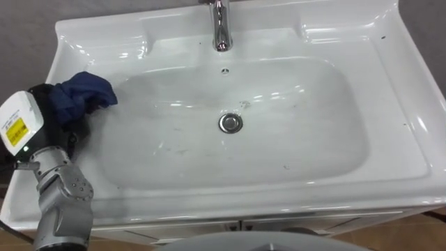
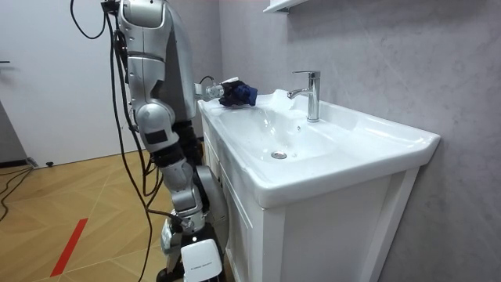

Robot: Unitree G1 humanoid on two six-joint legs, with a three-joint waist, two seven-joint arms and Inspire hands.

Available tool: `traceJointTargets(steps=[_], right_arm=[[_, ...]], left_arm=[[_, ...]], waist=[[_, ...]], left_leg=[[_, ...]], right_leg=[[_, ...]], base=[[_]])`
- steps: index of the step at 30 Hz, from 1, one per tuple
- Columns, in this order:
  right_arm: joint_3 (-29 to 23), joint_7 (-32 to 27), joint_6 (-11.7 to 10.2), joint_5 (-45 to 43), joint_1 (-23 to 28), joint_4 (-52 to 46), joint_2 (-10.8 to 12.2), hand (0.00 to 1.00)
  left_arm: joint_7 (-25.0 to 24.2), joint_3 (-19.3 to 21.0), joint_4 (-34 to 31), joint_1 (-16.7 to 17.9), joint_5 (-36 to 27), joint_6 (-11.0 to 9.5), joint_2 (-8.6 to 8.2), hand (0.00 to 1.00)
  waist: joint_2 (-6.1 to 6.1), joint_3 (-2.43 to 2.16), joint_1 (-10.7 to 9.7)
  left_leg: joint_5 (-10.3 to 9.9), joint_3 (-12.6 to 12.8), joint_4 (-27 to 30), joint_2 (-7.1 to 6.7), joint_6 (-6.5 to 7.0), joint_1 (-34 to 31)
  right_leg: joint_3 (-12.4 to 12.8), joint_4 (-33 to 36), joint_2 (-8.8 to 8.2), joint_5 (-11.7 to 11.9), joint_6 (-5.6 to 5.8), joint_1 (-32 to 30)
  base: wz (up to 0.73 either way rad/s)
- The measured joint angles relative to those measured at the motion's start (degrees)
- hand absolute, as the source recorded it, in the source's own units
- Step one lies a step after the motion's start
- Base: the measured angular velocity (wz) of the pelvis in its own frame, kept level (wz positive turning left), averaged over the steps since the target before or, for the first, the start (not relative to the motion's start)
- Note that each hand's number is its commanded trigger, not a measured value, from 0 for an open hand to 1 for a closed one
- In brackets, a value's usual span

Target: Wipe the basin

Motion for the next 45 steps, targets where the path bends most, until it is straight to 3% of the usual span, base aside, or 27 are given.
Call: traceJointTargets(steps=[11, 13, 14, 32, 45], right_arm=[[0.0, -0.5, 1.1, -0.5, 0.1, 0.4, 0.0, 0.00], [0.0, -0.5, 1.1, -0.4, 0.1, 0.5, 0.1, 0.00], [0.0, -0.5, 1.1, -0.4, 0.1, 0.5, 0.1, 0.00], [0.0, -0.5, 0.4, -0.2, -1.0, -0.1, 0.2, 0.00], [0.0, -0.5, 0.5, 0.0, -0.6, -0.1, 0.2, 0.00]], left_arm=[[0.8, 0.0, 0.8, 0.1, -1.7, 0.1, -0.01, 1.00], [0.8, 0.0, 2.2, 0.1, -1.7, 0.0, -0.01, 0.25], [0.9, -0.1, 2.2, 0.1, -1.6, -0.1, -0.01, 0.00], [0.9, -0.1, 2.3, 0.1, -1.6, -1.6, -0.31, 0.00], [2.3, 0.9, -2.3, 0.0, -1.6, -1.5, -0.25, 0.00]], waist=[[-0.15, 0.04, 0.0], [-0.22, 0.06, 0.0], [-0.25, 0.06, 0.1], [-0.29, -0.03, 0.0], [-0.27, -0.06, 0.1]], left_leg=[[0.0, 0.3, 0.0, 0.02, 0.00, 0.3], [0.0, 0.3, 0.0, 0.02, 0.00, 0.5], [0.0, 0.3, 0.0, 0.02, 0.00, 0.5], [0.0, 0.4, 0.0, 0.04, 0.00, 0.5], [0.0, 0.4, 0.0, 0.05, 0.00, 0.4]], right_leg=[[-0.2, 0.0, -0.03, 0.0, 0.00, 0.3], [-0.2, -0.1, -0.02, 0.0, 0.01, 0.4], [-0.1, -0.1, -0.01, 0.0, 0.01, 0.4], [0.1, 0.0, -0.13, 0.0, -0.05, 0.3], [0.4, 0.1, -0.10, 0.0, -0.03, 0.3]], base=[[0.00], [0.00], [0.00], [0.00], [0.00]])
